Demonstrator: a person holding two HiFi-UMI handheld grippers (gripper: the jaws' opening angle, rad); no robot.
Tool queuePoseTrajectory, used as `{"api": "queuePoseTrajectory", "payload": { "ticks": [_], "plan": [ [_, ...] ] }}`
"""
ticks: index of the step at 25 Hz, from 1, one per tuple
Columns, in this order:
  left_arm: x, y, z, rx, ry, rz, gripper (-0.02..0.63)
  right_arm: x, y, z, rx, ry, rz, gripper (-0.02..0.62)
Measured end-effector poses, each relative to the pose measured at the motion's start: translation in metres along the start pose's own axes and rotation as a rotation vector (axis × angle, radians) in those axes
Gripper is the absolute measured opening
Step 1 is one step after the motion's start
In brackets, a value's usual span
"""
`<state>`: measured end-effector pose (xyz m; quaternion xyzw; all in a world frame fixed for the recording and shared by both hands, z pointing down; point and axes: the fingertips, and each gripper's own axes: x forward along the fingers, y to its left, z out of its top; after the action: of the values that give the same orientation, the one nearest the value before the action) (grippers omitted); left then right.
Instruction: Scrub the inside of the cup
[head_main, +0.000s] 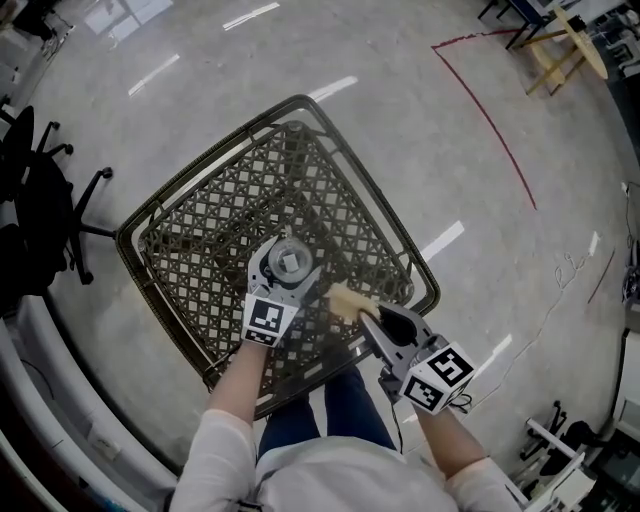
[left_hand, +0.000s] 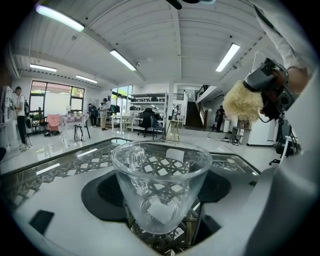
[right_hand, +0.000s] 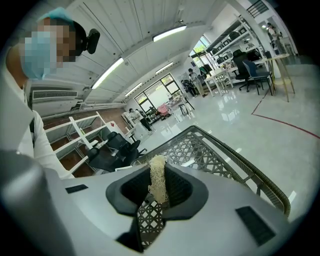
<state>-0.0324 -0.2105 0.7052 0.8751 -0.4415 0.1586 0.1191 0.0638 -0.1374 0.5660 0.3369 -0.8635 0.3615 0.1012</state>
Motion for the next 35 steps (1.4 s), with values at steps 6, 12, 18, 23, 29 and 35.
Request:
{"api": "queuePoseTrajectory", "payload": {
  "ticks": [6, 12, 18, 23, 29, 35],
  "plan": [
    [-0.001, 0.0, -0.003, 0.015, -0.011, -0.005, 0.383, 0.003, -0.001, -0.003, -0.008, 0.012, -0.004, 0.089],
    [-0.002, -0.001, -0.006, 0.036, -0.017, -0.014, 0.383, 0.007, 0.001, -0.003, -0.019, 0.014, -0.004, 0.089],
    [-0.002, -0.001, -0.005, 0.035, -0.031, -0.015, 0.383, 0.007, 0.003, -0.003, -0.022, 0.015, -0.004, 0.089],
    [-0.003, -0.002, -0.004, 0.02, -0.026, -0.023, 0.385, 0.006, 0.005, -0.002, -0.023, 0.012, -0.003, 0.089],
    [-0.005, -0.002, 0.001, 0.013, -0.034, -0.022, 0.385, 0.003, 0.006, 0.0, -0.026, 0.008, -0.009, 0.089],
    [-0.012, -0.003, 0.01, 0.029, -0.04, -0.024, 0.391, 0.001, 0.012, 0.001, -0.029, -0.009, -0.003, 0.089]
  ]
}}
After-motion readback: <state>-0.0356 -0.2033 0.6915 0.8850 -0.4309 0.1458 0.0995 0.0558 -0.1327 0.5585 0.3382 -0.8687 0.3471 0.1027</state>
